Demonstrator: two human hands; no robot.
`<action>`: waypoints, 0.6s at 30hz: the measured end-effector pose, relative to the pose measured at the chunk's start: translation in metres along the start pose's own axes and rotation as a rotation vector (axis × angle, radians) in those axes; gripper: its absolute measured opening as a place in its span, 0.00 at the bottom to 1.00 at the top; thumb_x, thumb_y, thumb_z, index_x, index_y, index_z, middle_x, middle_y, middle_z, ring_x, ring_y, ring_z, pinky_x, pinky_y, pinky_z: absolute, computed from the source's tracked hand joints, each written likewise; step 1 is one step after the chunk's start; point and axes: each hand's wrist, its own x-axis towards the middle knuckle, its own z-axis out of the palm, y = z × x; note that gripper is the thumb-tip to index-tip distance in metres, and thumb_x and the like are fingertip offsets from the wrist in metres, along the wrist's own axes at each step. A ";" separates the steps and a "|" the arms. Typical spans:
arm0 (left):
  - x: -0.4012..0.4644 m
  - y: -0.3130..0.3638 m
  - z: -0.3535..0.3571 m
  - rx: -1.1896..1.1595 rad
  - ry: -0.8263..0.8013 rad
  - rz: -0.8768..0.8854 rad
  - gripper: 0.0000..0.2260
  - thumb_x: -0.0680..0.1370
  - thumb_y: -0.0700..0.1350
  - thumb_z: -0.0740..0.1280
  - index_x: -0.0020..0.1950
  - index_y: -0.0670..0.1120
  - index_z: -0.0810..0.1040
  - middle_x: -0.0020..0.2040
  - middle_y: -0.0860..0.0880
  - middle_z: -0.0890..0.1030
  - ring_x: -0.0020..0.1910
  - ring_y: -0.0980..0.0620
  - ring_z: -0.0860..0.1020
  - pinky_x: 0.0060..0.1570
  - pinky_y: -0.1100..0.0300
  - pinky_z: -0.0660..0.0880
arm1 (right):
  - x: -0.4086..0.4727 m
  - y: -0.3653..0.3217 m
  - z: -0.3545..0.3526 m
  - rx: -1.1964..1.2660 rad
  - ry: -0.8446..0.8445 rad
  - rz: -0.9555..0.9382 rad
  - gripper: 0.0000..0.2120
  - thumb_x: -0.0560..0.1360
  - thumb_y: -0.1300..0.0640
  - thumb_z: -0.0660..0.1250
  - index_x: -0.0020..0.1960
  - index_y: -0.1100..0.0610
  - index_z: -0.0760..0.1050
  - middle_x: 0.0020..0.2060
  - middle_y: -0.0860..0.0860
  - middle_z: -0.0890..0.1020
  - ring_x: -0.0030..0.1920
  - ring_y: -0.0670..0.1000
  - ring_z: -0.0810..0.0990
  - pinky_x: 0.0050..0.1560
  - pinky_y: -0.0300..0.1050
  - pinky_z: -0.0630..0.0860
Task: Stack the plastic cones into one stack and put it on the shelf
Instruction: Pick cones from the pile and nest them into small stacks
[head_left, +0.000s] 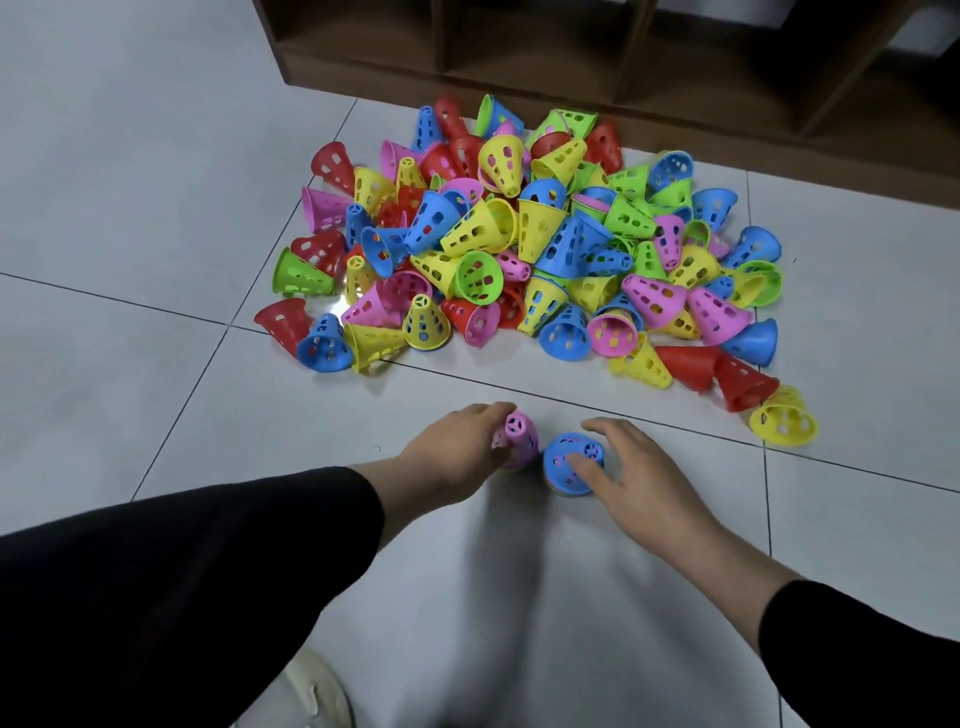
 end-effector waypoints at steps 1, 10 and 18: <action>0.000 -0.001 0.002 -0.022 0.009 -0.008 0.26 0.79 0.62 0.62 0.75 0.53 0.65 0.71 0.49 0.72 0.68 0.46 0.72 0.64 0.50 0.71 | 0.004 0.002 -0.004 -0.005 0.031 -0.001 0.20 0.78 0.46 0.66 0.67 0.51 0.73 0.62 0.44 0.76 0.64 0.46 0.73 0.61 0.37 0.66; 0.058 -0.009 -0.038 0.066 0.323 0.082 0.20 0.83 0.55 0.59 0.74 0.52 0.67 0.70 0.48 0.73 0.64 0.47 0.75 0.60 0.51 0.74 | 0.085 0.055 -0.047 -0.200 0.171 0.121 0.30 0.76 0.53 0.70 0.75 0.55 0.65 0.71 0.55 0.71 0.71 0.58 0.69 0.68 0.55 0.70; 0.159 0.036 -0.039 0.268 0.024 0.112 0.22 0.83 0.52 0.59 0.77 0.50 0.63 0.67 0.41 0.71 0.63 0.39 0.74 0.60 0.47 0.73 | 0.127 0.072 -0.043 -0.282 0.045 0.134 0.34 0.76 0.54 0.70 0.78 0.50 0.58 0.72 0.55 0.68 0.70 0.58 0.69 0.67 0.55 0.70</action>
